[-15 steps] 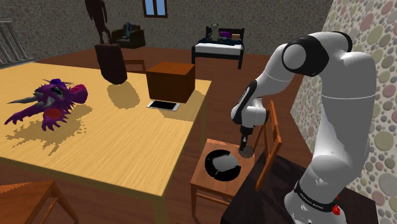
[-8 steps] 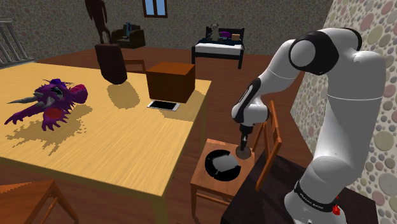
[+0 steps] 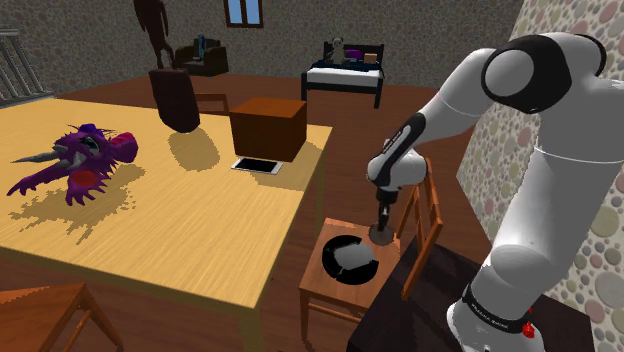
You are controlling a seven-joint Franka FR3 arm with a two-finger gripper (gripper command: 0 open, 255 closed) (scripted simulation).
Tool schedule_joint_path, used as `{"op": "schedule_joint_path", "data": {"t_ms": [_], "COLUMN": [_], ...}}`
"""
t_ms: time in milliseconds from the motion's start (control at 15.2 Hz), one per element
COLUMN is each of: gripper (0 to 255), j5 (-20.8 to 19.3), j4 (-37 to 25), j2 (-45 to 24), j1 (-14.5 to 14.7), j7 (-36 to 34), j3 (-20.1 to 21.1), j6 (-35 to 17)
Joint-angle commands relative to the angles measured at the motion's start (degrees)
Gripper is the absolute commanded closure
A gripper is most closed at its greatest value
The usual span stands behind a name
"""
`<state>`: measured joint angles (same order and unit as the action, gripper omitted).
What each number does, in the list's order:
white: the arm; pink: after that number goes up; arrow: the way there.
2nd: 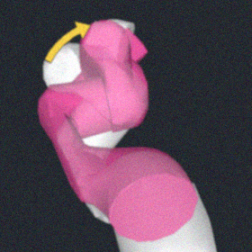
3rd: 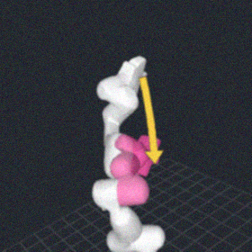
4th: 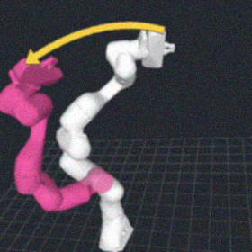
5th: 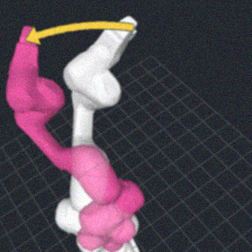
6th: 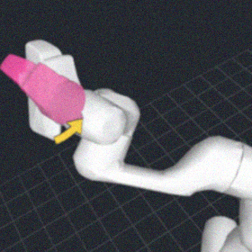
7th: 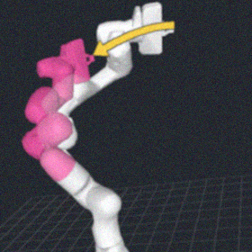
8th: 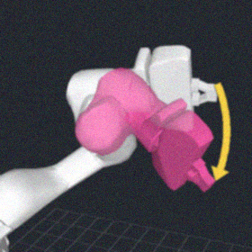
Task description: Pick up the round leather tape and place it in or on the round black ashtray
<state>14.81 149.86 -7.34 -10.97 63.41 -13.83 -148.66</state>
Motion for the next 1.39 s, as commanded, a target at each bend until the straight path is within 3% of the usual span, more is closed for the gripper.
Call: {"op": "schedule_joint_path", "data": {"t_ms": [0, 264, 1122, 1320], "gripper": [255, 255, 255, 255], "j5": [-2.12, -4.56, -0.69, 0.37], "j4": [0.05, 0.09, -1.63, -2.09], "j2": [2.53, 5.51, 5.56, 3.61], "j1": [-2.41, -3.10, 8.65, 9.39], "j7": [-1.57, -3.49, -23.46, -23.87], "j3": [-3.35, -3.12, 8.28, 9.06], "j6": [2.19, 4.82, 4.13, 2.56]}}
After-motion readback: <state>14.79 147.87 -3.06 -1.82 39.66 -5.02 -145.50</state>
